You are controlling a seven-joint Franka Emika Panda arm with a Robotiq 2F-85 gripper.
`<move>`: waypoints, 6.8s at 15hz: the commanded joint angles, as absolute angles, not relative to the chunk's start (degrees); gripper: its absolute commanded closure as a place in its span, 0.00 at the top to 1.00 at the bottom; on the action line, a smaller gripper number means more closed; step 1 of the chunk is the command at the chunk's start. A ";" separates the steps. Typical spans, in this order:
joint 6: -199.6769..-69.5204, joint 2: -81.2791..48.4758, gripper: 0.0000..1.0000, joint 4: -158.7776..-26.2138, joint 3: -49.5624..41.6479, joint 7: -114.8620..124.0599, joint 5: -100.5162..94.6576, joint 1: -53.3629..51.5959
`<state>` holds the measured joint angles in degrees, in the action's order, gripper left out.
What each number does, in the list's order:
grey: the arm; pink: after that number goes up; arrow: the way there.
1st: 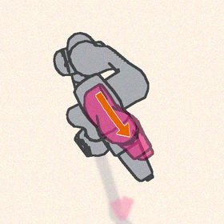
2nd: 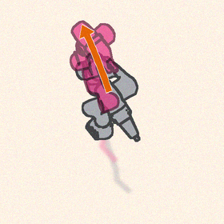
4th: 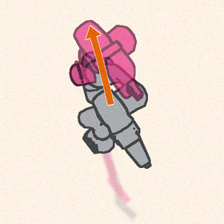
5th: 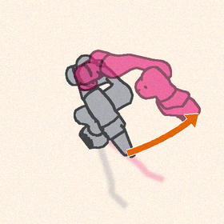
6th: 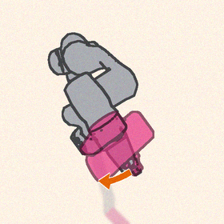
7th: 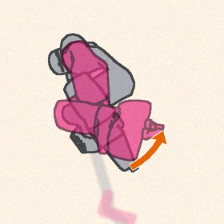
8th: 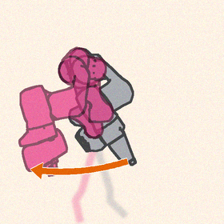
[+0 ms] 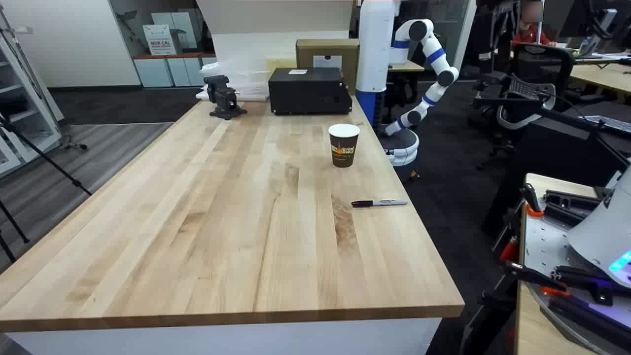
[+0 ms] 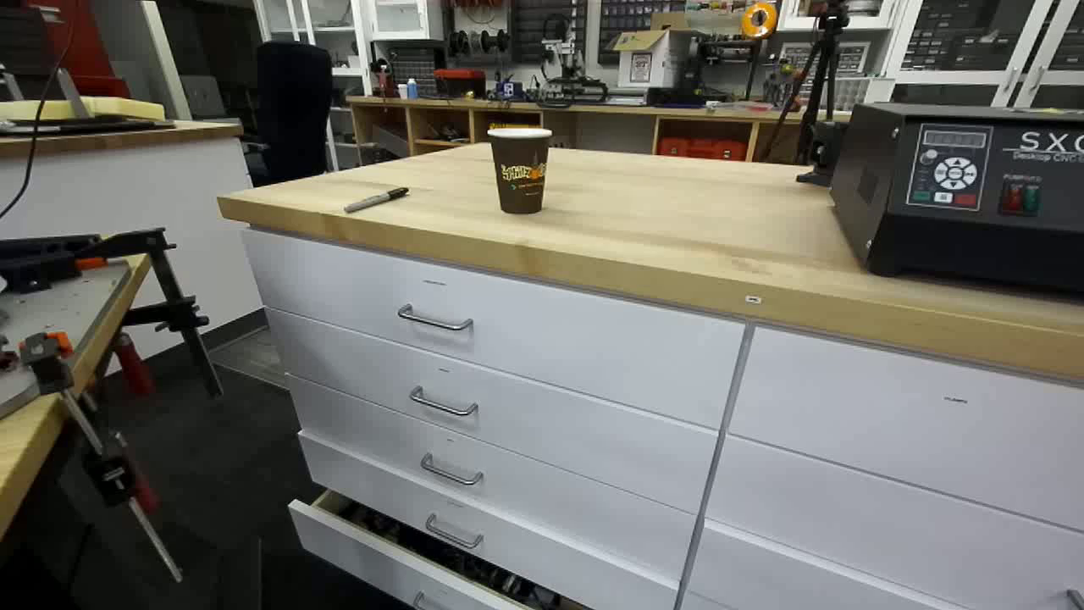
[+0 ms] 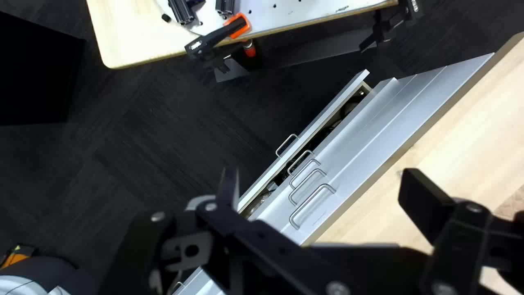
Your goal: Put the marker in the cup
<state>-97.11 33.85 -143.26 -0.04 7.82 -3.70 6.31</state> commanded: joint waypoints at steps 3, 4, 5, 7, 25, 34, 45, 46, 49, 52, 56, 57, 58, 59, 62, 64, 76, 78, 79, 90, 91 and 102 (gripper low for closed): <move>-97.01 33.82 1.00 -143.18 -0.45 8.01 -3.89 5.83; -97.01 33.82 1.00 -143.18 -0.45 8.01 -3.89 5.83; -97.01 33.82 1.00 -143.18 -0.45 8.01 -3.89 5.83; -97.01 33.82 1.00 -143.18 -0.45 8.01 -3.89 5.83; -117.60 15.00 1.00 -140.87 -2.33 -24.40 10.62 -5.32; -128.40 5.32 1.00 -141.31 1.26 -28.44 7.73 -5.82; -138.36 -5.20 1.00 -140.55 6.97 -25.37 2.55 -6.45; -138.13 -6.03 1.00 -140.03 7.10 -25.17 1.82 -6.36; -138.22 -7.83 1.00 -139.29 7.54 -24.29 -0.09 -6.40; -138.93 -9.68 1.00 -138.54 7.94 -23.51 -1.48 -6.52; -139.79 -12.30 1.00 -137.12 8.33 -22.38 -3.00 -6.50; -139.83 -12.86 1.00 -136.76 8.37 -21.96 -3.45 -6.51; -140.03 -13.63 1.00 -136.40 8.34 -21.62 -4.00 -6.51; -139.82 -14.09 0.92 -136.04 8.41 -21.35 -4.25 -6.51; -139.71 -15.74 0.59 -135.03 8.43 -20.72 -5.14 -6.45; -139.50 -16.54 0.47 -134.54 8.48 -20.55 -5.28 -6.41; -134.07 -15.77 0.06 -133.59 8.82 -18.35 -7.22 -7.29; -129.99 -14.42 0.06 -133.39 8.79 -17.74 -8.08 -7.79; -128.28 -14.14 0.06 -133.02 8.83 -17.46 -8.43 -7.95; -120.97 -8.40 0.06 -129.56 7.01 -12.97 -13.10 -7.35; -120.99 -8.21 0.06 -129.10 6.63 -12.20 -13.43 -7.16; -120.75 -7.99 0.06 -120.61 3.39 -7.18 -13.99 -5.38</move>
